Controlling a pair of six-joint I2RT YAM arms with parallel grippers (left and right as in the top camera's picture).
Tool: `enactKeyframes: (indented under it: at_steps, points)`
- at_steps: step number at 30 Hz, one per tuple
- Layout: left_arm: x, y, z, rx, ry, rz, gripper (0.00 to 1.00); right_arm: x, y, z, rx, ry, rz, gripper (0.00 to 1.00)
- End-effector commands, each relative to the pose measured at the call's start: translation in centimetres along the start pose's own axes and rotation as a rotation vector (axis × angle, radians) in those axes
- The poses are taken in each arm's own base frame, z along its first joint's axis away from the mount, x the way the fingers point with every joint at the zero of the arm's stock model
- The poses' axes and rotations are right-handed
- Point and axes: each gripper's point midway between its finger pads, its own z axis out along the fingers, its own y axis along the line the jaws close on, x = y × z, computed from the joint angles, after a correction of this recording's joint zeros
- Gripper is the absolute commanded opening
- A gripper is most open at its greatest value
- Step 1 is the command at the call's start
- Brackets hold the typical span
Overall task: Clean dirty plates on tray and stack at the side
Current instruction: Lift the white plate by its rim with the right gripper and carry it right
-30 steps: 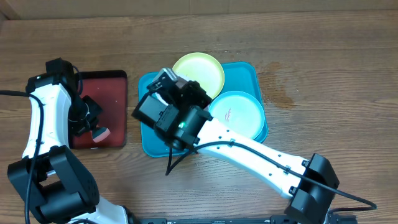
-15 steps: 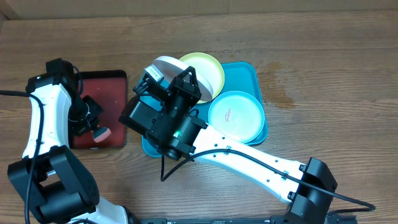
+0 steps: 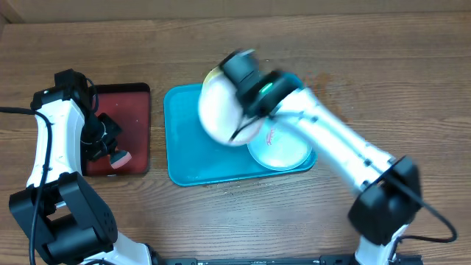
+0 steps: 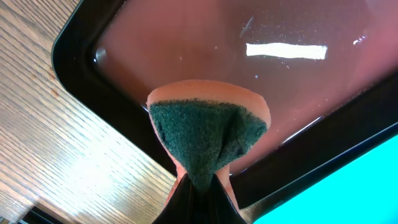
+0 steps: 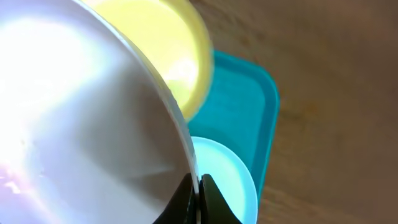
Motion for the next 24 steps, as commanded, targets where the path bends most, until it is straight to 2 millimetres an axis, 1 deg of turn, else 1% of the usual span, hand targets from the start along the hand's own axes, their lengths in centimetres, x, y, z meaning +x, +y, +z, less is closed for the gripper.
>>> enactKeyframes:
  at_steps: [1, 4, 7, 10, 11, 14, 17, 21, 24]
  points:
    - [0.1, 0.0, -0.5, 0.015, -0.01, 0.004, 0.04, 0.2, -3.5, 0.2, -0.244, 0.073, 0.25, 0.04]
    - [0.1, 0.0, -0.5, 0.016, -0.011, 0.004, 0.04, 1.8, -8.7, 1.8, -0.322, 0.154, 0.422, 0.04]
    - [0.0, 0.0, -0.5, 0.017, -0.013, 0.003, 0.04, 4.5, -14.7, 3.7, -0.281, 0.229, 0.573, 0.04]
    - [0.0, 0.0, -0.5, 0.018, -0.016, 0.003, 0.04, 7.2, -18.7, 5.6, -0.244, 0.279, 0.682, 0.04]
    - [0.0, -0.1, -0.5, 0.018, -0.016, 0.003, 0.04, 8.1, -19.7, 6.2, -0.234, 0.292, 0.714, 0.04]
    - [-0.1, -0.1, -0.5, 0.019, -0.018, 0.003, 0.04, 10.7, -22.2, 8.0, -0.203, 0.326, 0.833, 0.04]
    - [-0.1, -0.1, -0.5, 0.019, -0.018, 0.003, 0.04, 12.8, -23.9, 9.7, -0.184, 0.338, 0.893, 0.04]
    - [-0.1, -0.1, -0.5, 0.019, -0.017, 0.004, 0.04, 15.1, -25.2, 11.5, -0.166, 0.337, 0.949, 0.04]
    - [-0.1, -0.1, -0.5, 0.02, -0.018, 0.003, 0.04, 16.2, -25.4, 12.5, -0.159, 0.333, 0.965, 0.05]
